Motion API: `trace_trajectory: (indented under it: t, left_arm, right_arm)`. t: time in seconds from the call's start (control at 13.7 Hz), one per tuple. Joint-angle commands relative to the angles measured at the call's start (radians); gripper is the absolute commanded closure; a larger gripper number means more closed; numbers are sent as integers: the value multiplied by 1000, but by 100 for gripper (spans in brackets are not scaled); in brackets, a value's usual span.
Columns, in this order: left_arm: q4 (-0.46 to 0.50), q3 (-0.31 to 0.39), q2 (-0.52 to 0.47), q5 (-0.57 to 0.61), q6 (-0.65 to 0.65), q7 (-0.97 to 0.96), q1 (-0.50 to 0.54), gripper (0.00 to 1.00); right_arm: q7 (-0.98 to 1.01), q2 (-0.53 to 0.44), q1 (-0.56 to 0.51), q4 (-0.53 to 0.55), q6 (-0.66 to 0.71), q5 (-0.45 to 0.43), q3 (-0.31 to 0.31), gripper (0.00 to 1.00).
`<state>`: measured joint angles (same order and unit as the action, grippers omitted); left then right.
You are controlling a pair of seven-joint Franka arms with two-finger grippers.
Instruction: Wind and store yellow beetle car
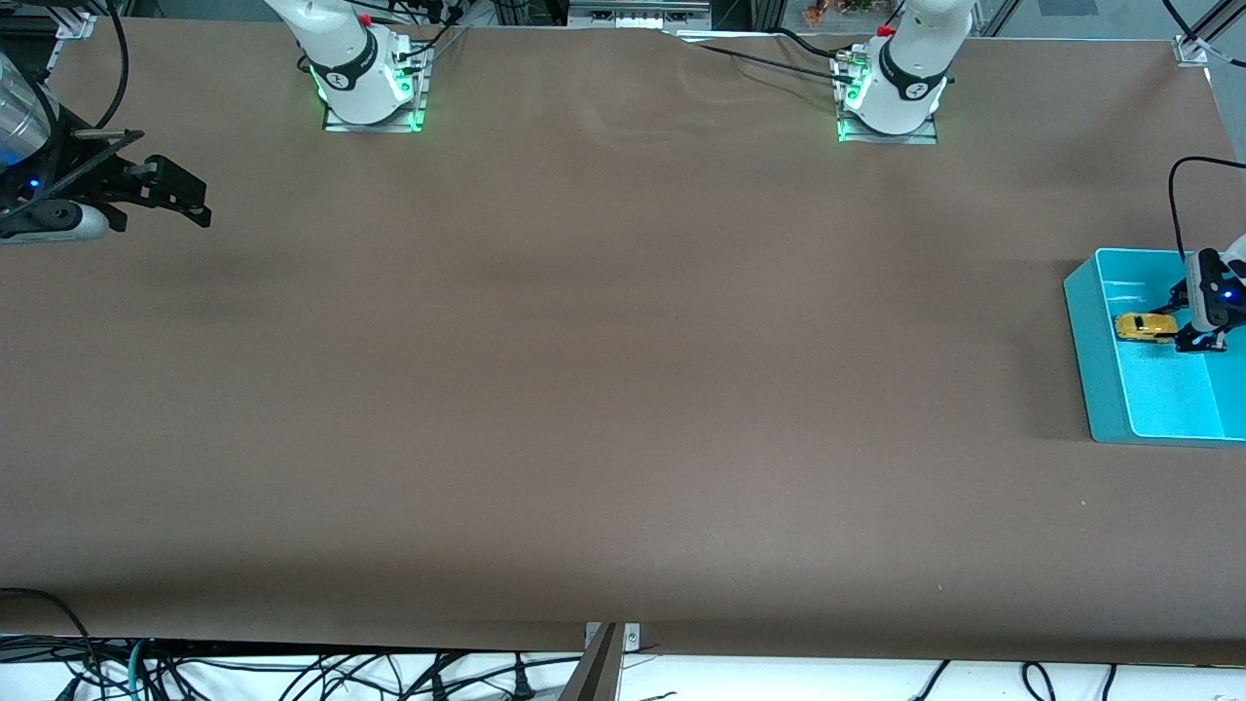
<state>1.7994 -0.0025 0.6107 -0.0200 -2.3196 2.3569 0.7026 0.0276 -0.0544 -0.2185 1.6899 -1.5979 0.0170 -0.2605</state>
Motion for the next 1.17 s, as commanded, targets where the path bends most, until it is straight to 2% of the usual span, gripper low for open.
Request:
trace_trajectory:
  t: [0.0, 0.07, 0.15, 0.22, 0.29, 0.51, 0.66, 0.8, 1.1]
  left_arm:
    - [-31, -7, 34, 0, -20, 9, 2, 90]
    - [-31, -7, 38, 0, -20, 9, 0, 87]
    - [-31, -11, 41, 0, -20, 9, 0, 79]
    - [-31, -11, 43, 0, -20, 9, 0, 44]
    - [-40, -13, 35, 2, -18, 9, -3, 0]
    - [-63, -13, -26, 9, 52, -8, -21, 0]
    - [-63, -13, -90, 12, 144, -50, -41, 0]
    - [-63, -13, -153, 14, 248, -132, -60, 0]
    - [-60, -13, -233, 14, 379, -351, -162, 0]
  right_arm:
    - [-3, 5, -1, -21, 21, 9, 1, 0]
    - [-3, 5, -1, -22, 21, 9, 1, 0]
    - [-3, 5, -1, -22, 21, 9, 1, 0]
    - [-3, 5, -1, -22, 21, 9, 1, 0]
    - [-3, 5, -1, -22, 21, 9, 1, 0]
    - [-3, 5, -1, -22, 19, 9, 1, 0]
    - [-9, 5, 1, -22, 16, 11, 0, 0]
    - [-14, 5, 1, -27, 18, 11, 0, 0]
    - [-12, 5, 1, -32, 19, 11, 0, 0]
